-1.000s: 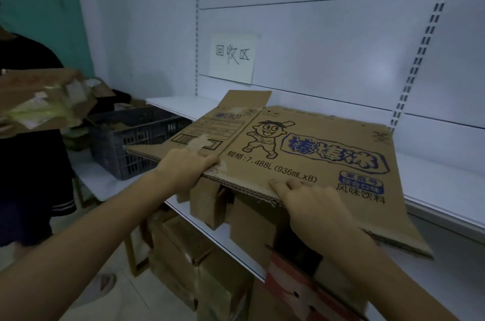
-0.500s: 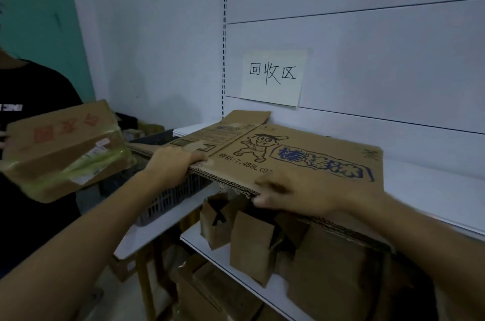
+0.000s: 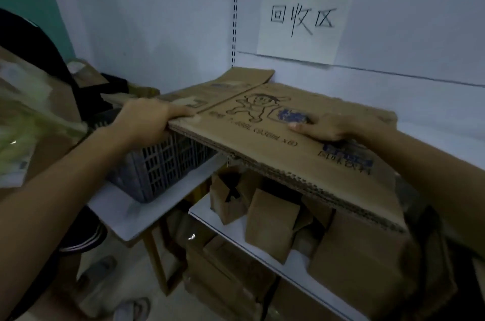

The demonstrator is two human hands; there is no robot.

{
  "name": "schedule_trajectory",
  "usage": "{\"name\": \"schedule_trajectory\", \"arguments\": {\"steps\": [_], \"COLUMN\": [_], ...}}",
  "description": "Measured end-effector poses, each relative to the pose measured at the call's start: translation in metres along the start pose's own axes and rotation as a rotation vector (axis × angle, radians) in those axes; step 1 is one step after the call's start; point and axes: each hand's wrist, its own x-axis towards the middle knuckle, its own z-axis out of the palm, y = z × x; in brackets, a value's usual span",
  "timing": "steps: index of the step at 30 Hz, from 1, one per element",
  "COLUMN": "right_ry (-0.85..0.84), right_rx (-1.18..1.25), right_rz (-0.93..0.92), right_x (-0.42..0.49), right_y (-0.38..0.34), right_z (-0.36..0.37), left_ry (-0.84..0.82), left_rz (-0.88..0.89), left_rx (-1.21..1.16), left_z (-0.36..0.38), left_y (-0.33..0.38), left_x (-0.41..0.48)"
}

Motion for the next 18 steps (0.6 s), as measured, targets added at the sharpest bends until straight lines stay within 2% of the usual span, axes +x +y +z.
{"name": "schedule_trajectory", "arguments": {"steps": [5, 10, 18], "right_ry": [0.035, 0.031, 0.161], "right_rx": [-0.09, -0.052, -0.172], "right_rz": [0.209, 0.263, 0.326], "right_x": [0.017, 0.02, 0.026], "right_y": [-0.01, -0.016, -0.044], "right_z": [0.012, 0.014, 0.025], "left_ry": [0.11, 0.223, 0.177], "left_rz": [0.137, 0.151, 0.133], "left_rx": [-0.089, -0.253, -0.426], "left_z": [0.018, 0.031, 0.066], "left_y": [-0.011, -0.015, -0.033], "left_x": [-0.003, -0.007, -0.007]}}
